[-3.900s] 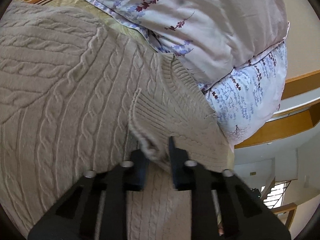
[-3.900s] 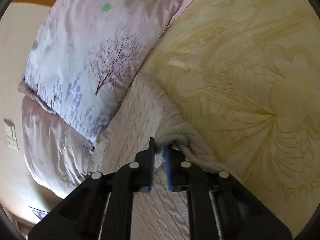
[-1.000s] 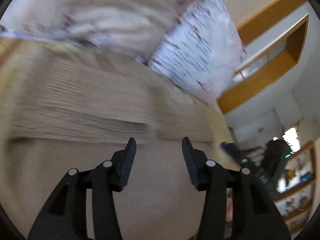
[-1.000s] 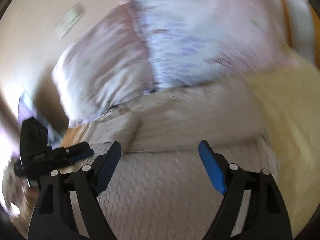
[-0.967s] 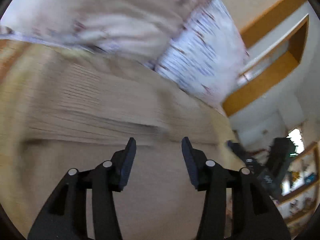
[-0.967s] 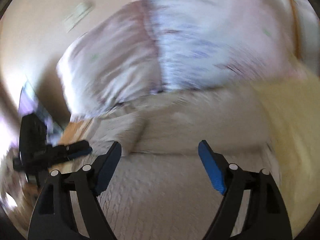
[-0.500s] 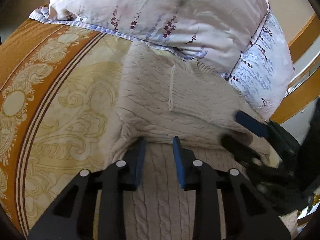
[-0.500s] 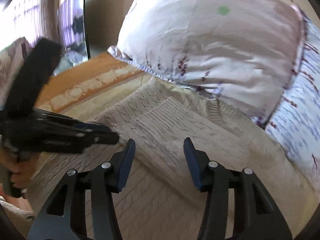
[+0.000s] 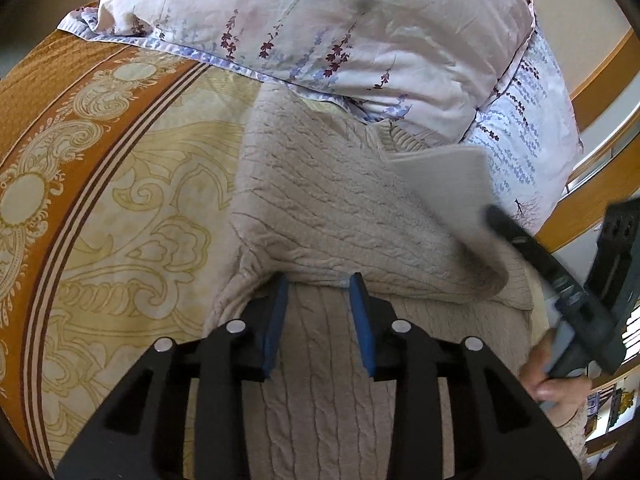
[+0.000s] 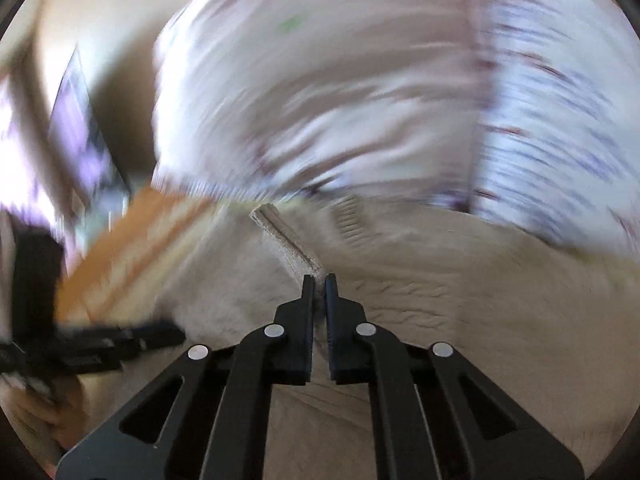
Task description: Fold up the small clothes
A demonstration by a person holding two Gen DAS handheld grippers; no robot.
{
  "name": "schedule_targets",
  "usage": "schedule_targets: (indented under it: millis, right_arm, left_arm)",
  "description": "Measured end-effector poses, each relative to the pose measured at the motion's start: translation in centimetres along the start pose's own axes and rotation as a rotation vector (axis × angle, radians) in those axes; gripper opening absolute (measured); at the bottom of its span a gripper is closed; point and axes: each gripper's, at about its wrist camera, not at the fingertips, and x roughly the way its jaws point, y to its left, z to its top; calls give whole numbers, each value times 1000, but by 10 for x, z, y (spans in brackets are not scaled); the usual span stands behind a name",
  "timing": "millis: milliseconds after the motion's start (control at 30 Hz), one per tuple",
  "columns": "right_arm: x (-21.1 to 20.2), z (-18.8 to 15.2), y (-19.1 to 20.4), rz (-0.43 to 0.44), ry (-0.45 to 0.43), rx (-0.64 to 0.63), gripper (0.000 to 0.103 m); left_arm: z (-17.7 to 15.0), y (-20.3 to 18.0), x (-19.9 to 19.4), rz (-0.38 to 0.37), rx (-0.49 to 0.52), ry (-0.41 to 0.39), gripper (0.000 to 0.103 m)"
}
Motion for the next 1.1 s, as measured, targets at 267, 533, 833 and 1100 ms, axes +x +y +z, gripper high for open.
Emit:
schedule_targets:
  millis: [267,533,833,1100]
  right_arm:
    - [-85,-62,-130,-155,-71,462,10]
    - [-106,-70,-196,-132,-80,683,49]
    - [-69,-71,-205,-107,29,697,36]
    - [-102,-42,-165,-109,-196,447,8]
  left_arm:
    - [-4,-7,-4,-13,35,-2,48]
    - [-23,-13,-31,-24,113,2,54]
    - [-32,1,-42,5,97,18,55]
    - [-34,-1,-39,9,118,16,58]
